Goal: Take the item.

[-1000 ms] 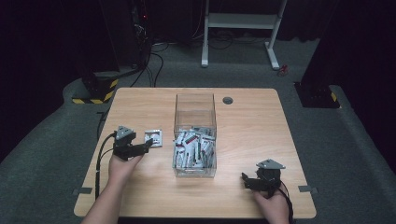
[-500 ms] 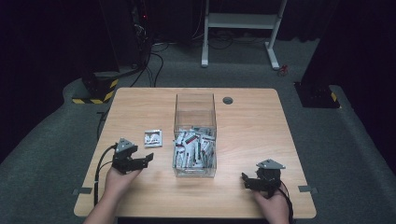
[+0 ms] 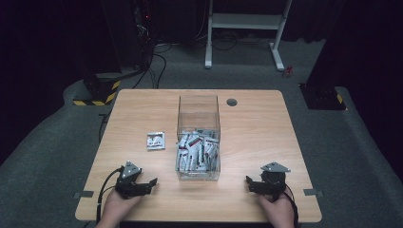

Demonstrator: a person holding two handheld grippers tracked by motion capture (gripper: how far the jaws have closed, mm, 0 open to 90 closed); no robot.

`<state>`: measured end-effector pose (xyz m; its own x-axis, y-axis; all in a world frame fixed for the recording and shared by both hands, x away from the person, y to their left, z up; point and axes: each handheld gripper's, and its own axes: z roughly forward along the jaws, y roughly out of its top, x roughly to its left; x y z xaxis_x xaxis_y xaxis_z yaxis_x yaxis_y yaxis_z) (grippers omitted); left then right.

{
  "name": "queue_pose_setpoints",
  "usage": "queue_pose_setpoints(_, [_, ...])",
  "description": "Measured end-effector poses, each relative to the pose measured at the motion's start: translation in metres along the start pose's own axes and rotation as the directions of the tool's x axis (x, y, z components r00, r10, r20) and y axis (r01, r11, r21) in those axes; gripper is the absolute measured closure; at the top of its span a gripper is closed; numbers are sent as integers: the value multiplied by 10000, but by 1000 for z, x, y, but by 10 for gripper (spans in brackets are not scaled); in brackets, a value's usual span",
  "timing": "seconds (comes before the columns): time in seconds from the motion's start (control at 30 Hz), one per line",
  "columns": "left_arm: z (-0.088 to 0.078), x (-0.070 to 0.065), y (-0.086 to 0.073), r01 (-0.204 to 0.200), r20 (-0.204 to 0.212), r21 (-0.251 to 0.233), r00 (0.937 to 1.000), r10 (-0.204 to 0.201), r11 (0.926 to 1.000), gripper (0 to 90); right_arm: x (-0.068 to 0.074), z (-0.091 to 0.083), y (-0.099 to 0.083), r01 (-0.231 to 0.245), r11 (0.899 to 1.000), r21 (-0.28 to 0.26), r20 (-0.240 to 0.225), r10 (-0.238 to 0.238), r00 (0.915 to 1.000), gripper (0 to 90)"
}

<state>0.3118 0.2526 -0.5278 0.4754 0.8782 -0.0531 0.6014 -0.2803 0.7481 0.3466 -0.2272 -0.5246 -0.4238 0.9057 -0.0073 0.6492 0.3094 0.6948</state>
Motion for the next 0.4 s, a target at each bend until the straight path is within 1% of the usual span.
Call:
queue_pose_setpoints(0.1, [2, -5, 0, -428, -411, 79, 9982, 431, 9991, 205, 0, 0, 0, 17, 10000, -5, 6, -17, 10000, 86])
queue_pose_setpoints(0.17, [3, -4, 1, -412, -351, 108, 9985, 416, 9991, 195, 0, 0, 0, 18, 10000, -5, 3, -18, 10000, 86])
queue_pose_setpoints(0.3, [3, -3, 1, -302, -407, 89, 9987, 306, 9995, 214, 0, 0, 0, 21, 10000, -12, 7, -21, 10000, 86])
queue_pose_setpoints(0.4, [3, -2, 1, -330, -407, 71, 9986, 333, 9994, 213, 0, 0, 0, 24, 10000, -14, 9, -24, 10000, 86])
